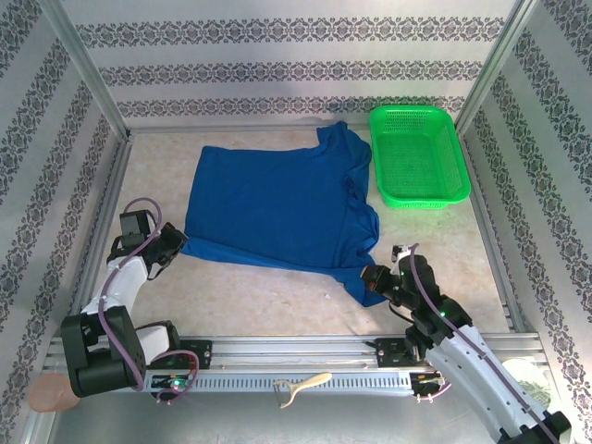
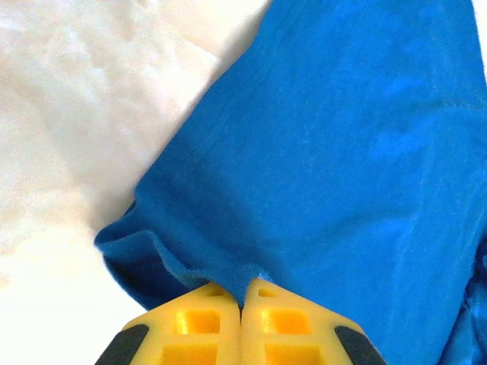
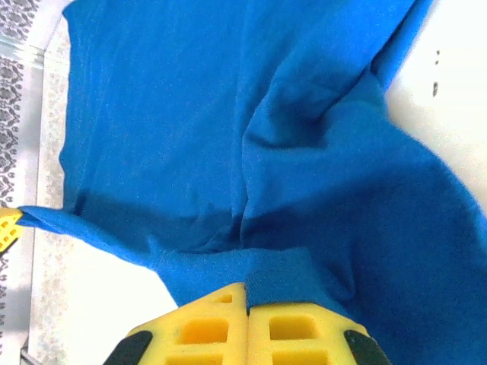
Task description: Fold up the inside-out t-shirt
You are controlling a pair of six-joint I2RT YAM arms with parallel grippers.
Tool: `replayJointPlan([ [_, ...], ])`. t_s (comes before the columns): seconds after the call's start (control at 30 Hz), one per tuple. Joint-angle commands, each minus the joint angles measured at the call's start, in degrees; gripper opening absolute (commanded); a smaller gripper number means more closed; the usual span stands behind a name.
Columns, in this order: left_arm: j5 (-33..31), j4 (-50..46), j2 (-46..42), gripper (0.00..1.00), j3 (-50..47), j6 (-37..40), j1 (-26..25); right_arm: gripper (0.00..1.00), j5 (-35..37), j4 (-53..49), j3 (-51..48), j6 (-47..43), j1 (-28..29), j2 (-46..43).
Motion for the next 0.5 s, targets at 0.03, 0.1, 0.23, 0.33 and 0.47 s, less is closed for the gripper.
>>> replayJointPlan([
  [0.03, -2.5, -4.2, -1.6, 0.0, -0.2, 2.2, 1.4, 0.05, 2.9, -0.6, -1.2, 3.4, 7.1, 1.4],
  [0.1, -2.6, -5.0, -2.4, 0.0, 0.3, 2.8, 2.1, 0.26, 4.6, -1.5, -0.4, 4.2, 11.8, 2.3],
  [0.23, -3.4, -8.8, -5.7, 0.27, 3.5, 4.6, 4.1, 0.47, 9.8, -9.8, 6.8, 1.5, 16.2, 2.2],
  [0.33, -4.7, -11.8, -9.5, 0.5, 7.5, 6.4, 5.1, 0.51, 15.6, -16.2, 15.7, -2.9, 12.8, 1.4],
  [0.47, -2.8, -13.7, -11.6, 0.6, 11.9, 7.3, 5.2, 0.51, 11.7, -16.1, 22.4, -9.9, -0.9, 6.7],
])
